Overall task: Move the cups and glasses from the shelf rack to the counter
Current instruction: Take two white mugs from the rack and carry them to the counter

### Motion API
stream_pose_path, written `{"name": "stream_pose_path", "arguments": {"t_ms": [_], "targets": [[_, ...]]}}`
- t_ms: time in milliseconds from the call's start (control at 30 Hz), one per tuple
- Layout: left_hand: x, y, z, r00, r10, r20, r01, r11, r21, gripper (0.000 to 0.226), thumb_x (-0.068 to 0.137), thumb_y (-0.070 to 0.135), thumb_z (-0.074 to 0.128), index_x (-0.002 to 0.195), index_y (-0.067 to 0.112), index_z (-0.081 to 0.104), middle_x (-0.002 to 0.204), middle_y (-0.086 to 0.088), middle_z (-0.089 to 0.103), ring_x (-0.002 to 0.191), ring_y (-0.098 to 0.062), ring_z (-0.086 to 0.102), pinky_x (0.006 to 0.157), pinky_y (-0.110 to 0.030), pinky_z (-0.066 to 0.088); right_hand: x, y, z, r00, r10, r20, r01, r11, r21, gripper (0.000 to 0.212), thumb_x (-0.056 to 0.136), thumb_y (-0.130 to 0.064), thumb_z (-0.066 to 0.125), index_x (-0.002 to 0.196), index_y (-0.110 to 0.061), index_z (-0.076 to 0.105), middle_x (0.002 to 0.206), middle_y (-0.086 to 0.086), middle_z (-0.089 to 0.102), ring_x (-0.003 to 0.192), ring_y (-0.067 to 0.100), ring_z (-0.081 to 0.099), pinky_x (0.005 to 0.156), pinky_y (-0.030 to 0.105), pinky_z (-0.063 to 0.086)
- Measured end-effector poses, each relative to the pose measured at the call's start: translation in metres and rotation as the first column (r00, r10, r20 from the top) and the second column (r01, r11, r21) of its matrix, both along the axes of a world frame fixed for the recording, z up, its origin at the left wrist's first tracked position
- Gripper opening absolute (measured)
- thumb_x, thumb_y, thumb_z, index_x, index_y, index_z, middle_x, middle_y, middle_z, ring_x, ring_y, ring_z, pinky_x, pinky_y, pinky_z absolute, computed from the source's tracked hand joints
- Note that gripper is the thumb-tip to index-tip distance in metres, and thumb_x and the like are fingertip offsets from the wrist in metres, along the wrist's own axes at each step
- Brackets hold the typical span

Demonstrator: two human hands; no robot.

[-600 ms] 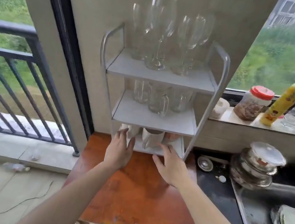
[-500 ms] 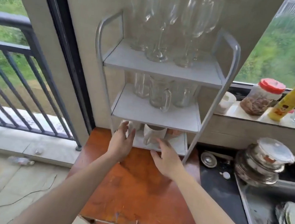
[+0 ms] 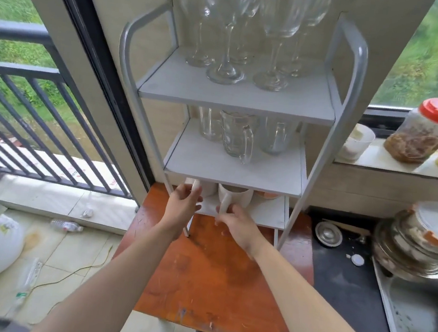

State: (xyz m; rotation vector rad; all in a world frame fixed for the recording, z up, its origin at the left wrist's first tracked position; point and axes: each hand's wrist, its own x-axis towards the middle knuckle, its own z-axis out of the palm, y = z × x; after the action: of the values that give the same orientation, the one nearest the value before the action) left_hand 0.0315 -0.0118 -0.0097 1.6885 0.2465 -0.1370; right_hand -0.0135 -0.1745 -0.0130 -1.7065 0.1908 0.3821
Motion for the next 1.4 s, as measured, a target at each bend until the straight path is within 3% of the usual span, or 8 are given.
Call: {"name": "stream_pose_path", "arguments": {"t_ms": [167, 333, 467, 733, 800, 1067, 1267, 1400], "targets": [[-0.026, 0.002, -0.003, 1.000, -0.010, -0.002, 0.010, 0.991, 0.131, 0.036, 0.097, 0.049, 0.051, 0.094, 0.017, 0.067, 0.090, -0.008, 0.066, 0.084, -0.021, 0.061, 0.087, -0.050, 0.056, -0.023, -0.001, -0.002, 0.984, -0.179, 0.004, 0.179, 0.984, 0.012, 0.045, 0.098, -0.062, 0.044, 0.112, -0.024, 0.064, 0.102, 0.002, 0.066, 0.102, 0.023, 0.064, 0.096, 0.042, 0.051], [-0.073, 0.001, -0.003, 0.999, 0.026, 0.039, -0.031, 0.989, 0.143, 0.048, 0.102, 0.049, 0.041, 0.098, 0.008, 0.063, 0.083, -0.005, 0.065, 0.073, -0.020, 0.059, 0.069, -0.039, 0.052, -0.056, -0.001, 0.004, 0.943, -0.330, 0.047, 0.332, 0.942, -0.041, 0.050, 0.098, -0.059, 0.040, 0.070, -0.022, 0.057, 0.074, 0.000, 0.063, 0.080, 0.019, 0.062, 0.076, 0.031, 0.045], [-0.128, -0.003, -0.007, 0.995, 0.036, 0.094, -0.047, 0.992, 0.114, 0.042, 0.104, 0.038, 0.043, 0.094, 0.002, 0.062, 0.089, -0.021, 0.067, 0.080, -0.033, 0.063, 0.076, -0.051, 0.052, -0.103, 0.013, -0.002, 0.887, -0.457, 0.064, 0.455, 0.889, 0.043, 0.053, 0.099, -0.053, 0.044, 0.053, -0.027, 0.043, 0.059, -0.007, 0.051, 0.066, 0.011, 0.052, 0.071, 0.029, 0.042], [-0.204, -0.032, -0.028, 0.985, -0.132, 0.114, 0.123, 0.989, 0.082, 0.034, 0.104, 0.037, 0.041, 0.085, 0.018, 0.061, 0.074, 0.003, 0.061, 0.070, -0.012, 0.056, 0.064, -0.019, 0.047, -0.209, 0.000, -0.031, 0.733, -0.669, 0.127, 0.676, 0.736, -0.026, 0.059, 0.106, -0.042, 0.039, 0.048, -0.031, 0.045, 0.052, -0.009, 0.048, 0.059, 0.005, 0.049, 0.067, 0.028, 0.045], [-0.220, -0.055, -0.030, 0.969, -0.220, 0.111, 0.213, 0.974, 0.074, 0.036, 0.105, 0.035, 0.040, 0.079, 0.017, 0.059, 0.071, 0.003, 0.059, 0.069, -0.012, 0.055, 0.061, -0.015, 0.045, -0.240, -0.018, -0.030, 0.654, -0.748, 0.115, 0.755, 0.655, -0.029, 0.057, 0.101, -0.048, 0.041, 0.046, -0.031, 0.044, 0.050, -0.011, 0.046, 0.061, 0.012, 0.048, 0.064, 0.032, 0.042], [-0.292, -0.181, 0.009, 0.782, -0.584, 0.217, 0.582, 0.809, 0.081, 0.039, 0.105, 0.026, 0.045, 0.077, 0.004, 0.061, 0.070, -0.009, 0.061, 0.068, -0.018, 0.053, 0.062, -0.041, 0.043, -0.372, -0.125, 0.012, 0.288, -0.936, 0.203, 0.956, 0.292, -0.008, 0.050, 0.091, -0.052, 0.047, 0.047, -0.028, 0.050, 0.050, -0.012, 0.048, 0.068, 0.018, 0.053, 0.071, 0.043, 0.045], [-0.394, -0.285, 0.057, 0.524, -0.780, 0.342, 0.808, 0.582, 0.089, 0.039, 0.104, 0.019, 0.049, 0.065, 0.019, 0.054, 0.056, 0.019, 0.056, 0.060, 0.002, 0.046, 0.056, -0.014, 0.036, -0.500, -0.210, 0.049, -0.024, -0.974, 0.226, 0.982, 0.020, 0.188, 0.049, 0.077, -0.054, 0.055, 0.040, -0.026, 0.039, 0.048, -0.010, 0.036, 0.052, 0.010, 0.040, 0.065, 0.037, 0.038], [-0.488, -0.358, 0.070, 0.402, -0.841, 0.363, 0.888, 0.454, 0.069, 0.038, 0.104, 0.017, 0.048, 0.067, 0.023, 0.055, 0.057, 0.016, 0.057, 0.058, 0.002, 0.048, 0.061, -0.017, 0.040, -0.607, -0.264, 0.057, -0.137, -0.960, 0.246, 0.982, -0.099, 0.160, 0.049, 0.076, -0.056, 0.053, 0.042, -0.026, 0.035, 0.048, -0.008, 0.035, 0.053, 0.013, 0.045, 0.062, 0.033, 0.038]]}}
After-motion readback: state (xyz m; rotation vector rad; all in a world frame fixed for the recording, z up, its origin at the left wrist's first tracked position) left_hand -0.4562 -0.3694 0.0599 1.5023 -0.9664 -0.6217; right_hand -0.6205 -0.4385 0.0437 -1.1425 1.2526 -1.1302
